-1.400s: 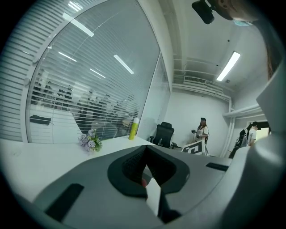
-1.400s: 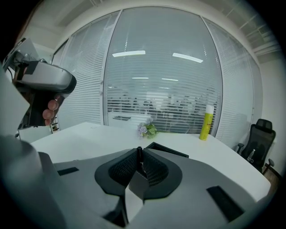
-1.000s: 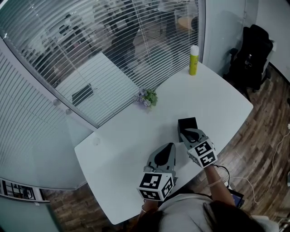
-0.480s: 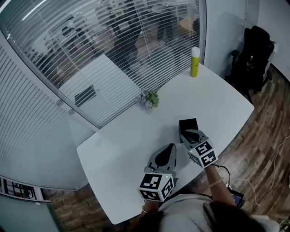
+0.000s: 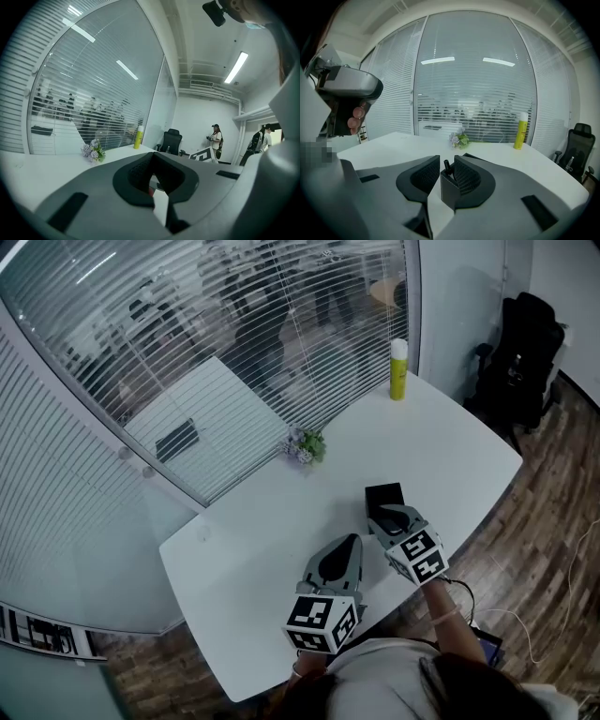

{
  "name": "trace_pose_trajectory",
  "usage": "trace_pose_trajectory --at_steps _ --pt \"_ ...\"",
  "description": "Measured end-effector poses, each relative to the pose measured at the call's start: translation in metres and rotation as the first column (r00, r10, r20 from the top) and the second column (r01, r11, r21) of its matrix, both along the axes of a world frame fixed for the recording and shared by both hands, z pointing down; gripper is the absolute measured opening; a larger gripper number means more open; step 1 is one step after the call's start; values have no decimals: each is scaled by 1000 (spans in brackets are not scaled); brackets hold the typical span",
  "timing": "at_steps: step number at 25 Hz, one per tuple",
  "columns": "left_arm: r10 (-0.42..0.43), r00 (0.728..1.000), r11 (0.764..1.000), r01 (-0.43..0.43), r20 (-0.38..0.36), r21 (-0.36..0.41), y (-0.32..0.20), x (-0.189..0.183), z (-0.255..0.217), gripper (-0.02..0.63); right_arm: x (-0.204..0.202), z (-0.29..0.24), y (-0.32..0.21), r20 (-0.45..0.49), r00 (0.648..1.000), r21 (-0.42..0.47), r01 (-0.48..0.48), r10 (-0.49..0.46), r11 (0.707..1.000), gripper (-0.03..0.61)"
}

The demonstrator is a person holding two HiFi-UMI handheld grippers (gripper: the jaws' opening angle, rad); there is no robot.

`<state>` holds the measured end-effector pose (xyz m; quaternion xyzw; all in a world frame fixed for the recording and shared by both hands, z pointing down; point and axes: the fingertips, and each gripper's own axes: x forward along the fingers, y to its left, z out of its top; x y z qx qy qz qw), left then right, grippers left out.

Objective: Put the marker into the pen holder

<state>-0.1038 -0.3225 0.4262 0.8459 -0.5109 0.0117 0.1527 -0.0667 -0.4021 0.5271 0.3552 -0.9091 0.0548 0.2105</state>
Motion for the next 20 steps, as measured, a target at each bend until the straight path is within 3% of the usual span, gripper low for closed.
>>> trace_pose_trajectory --at_steps 6,12,20 --pt "-34 999 999 34 10 14 7 1 -5 18 3 -17 12 44 999 37 15 -17 999 110" --pt "-69 997 997 68 47 26 15 -2 -8 18 16 -36 22 56 998 99 12 -17 995 59" --pt "-87 994 995 83 68 57 38 10 -14 18 37 -57 48 164 986 66 -1 -10 998 29"
